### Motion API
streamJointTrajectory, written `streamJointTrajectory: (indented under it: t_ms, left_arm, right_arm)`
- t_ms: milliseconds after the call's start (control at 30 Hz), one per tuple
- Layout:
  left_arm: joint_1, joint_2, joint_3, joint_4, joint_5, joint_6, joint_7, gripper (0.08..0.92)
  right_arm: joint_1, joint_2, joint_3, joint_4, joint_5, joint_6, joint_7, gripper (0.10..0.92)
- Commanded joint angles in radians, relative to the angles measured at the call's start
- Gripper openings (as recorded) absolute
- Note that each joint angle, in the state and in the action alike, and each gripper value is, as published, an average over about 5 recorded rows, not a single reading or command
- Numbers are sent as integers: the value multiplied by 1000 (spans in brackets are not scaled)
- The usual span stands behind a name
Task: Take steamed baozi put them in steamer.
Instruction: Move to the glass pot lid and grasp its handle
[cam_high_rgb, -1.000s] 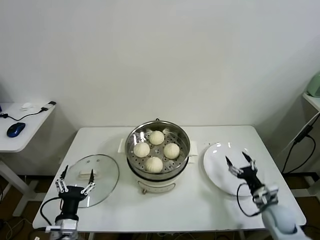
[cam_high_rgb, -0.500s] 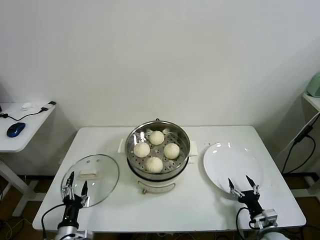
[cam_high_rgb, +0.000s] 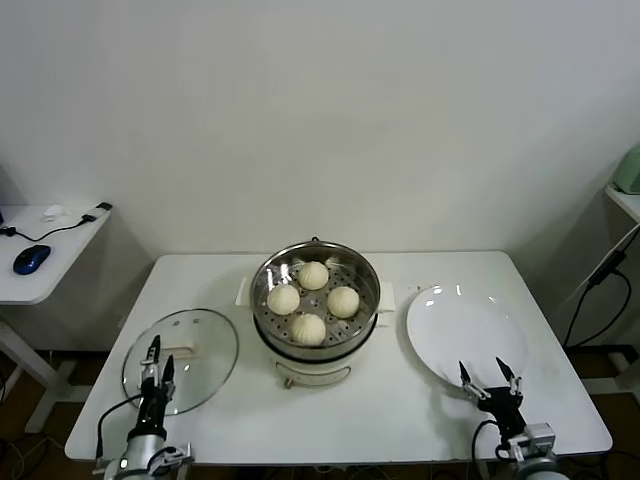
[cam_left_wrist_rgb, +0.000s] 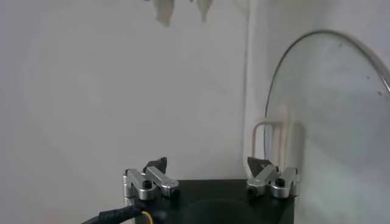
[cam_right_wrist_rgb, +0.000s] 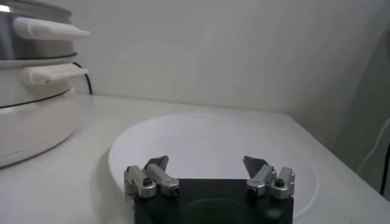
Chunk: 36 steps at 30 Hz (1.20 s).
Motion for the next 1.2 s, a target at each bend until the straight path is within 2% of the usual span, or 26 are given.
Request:
streamJointTrajectory:
  t_ms: [33,700,800,1200]
  left_arm:
    - [-88,1,14,88,77,50,9,823]
    - [-124,4,28,158,77,55,23,815]
    - [-132,2,31,185,77,53,23,757]
    - [-169,-16,28,257,75,51,9,412]
  right_arm:
    - [-15,9,10,28,-8,-20,9,823]
    - [-8,13,8,40,-11,-33,8,823]
    - [-6,16,6,40,-13,-34,8,823]
    - [1,29,1,38,-36,-34,6,823]
